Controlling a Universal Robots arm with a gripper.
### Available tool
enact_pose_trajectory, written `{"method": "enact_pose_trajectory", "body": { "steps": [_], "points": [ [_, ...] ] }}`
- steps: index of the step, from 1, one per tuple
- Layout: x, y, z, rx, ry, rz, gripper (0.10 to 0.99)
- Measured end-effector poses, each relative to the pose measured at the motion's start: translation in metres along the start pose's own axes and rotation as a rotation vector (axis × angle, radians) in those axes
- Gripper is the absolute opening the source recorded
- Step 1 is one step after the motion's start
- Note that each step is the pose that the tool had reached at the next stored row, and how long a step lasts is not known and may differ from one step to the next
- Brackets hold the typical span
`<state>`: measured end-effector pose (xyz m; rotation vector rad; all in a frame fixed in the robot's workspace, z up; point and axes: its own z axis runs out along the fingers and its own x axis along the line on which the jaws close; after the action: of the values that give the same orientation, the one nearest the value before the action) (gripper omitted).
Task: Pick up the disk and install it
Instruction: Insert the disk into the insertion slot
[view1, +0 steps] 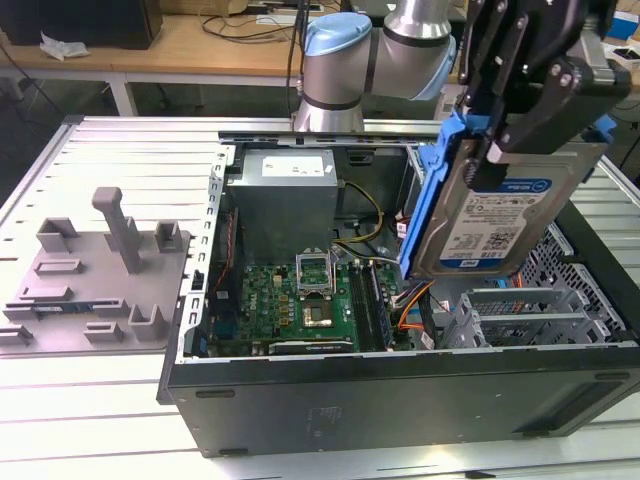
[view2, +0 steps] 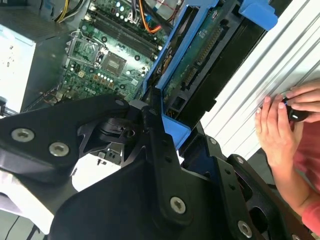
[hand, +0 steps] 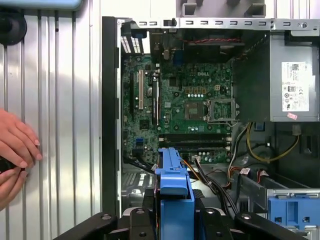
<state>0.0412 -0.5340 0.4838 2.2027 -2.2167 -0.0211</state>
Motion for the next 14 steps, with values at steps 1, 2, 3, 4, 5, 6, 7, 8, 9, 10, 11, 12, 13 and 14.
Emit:
{"method": "enact_pose_trajectory", "body": {
  "steps": [1,2,3,4,5,6,7,8,9,10,11,12,13,14],
  "points": [
    [0.0007,-0.0030,0.0000,0.000,0.0000,-0.002,0.369],
    [0.0015,-0.0082,0.0000,0.000,0.0001,-0.006,0.369],
    [0.0017,-0.0103,0.0001,0.000,0.0001,-0.007,0.369],
    [0.0020,-0.0133,0.0001,0.000,0.0001,-0.009,0.369],
    [0.0022,-0.0180,0.0001,0.000,0.0002,-0.013,0.369],
    [0.0023,-0.0212,0.0002,0.000,0.0003,-0.015,0.369],
    [0.0024,-0.0236,0.0003,0.000,0.0002,-0.017,0.369],
    [0.0025,-0.0270,0.0003,0.000,0.0003,-0.019,0.369],
    [0.0025,-0.0300,0.0003,0.000,0.0005,-0.022,0.369],
    [0.0026,-0.0343,0.0005,0.000,0.0004,-0.025,0.369],
    [0.0027,-0.0382,0.0005,0.000,0.0005,-0.027,0.369],
    [0.0028,-0.0409,0.0006,0.000,0.0006,-0.029,0.369],
    [0.0029,-0.0452,0.0007,0.000,0.0005,-0.031,0.369],
    [0.0031,-0.0481,0.0008,0.000,0.0006,-0.033,0.369]
  ]
}}
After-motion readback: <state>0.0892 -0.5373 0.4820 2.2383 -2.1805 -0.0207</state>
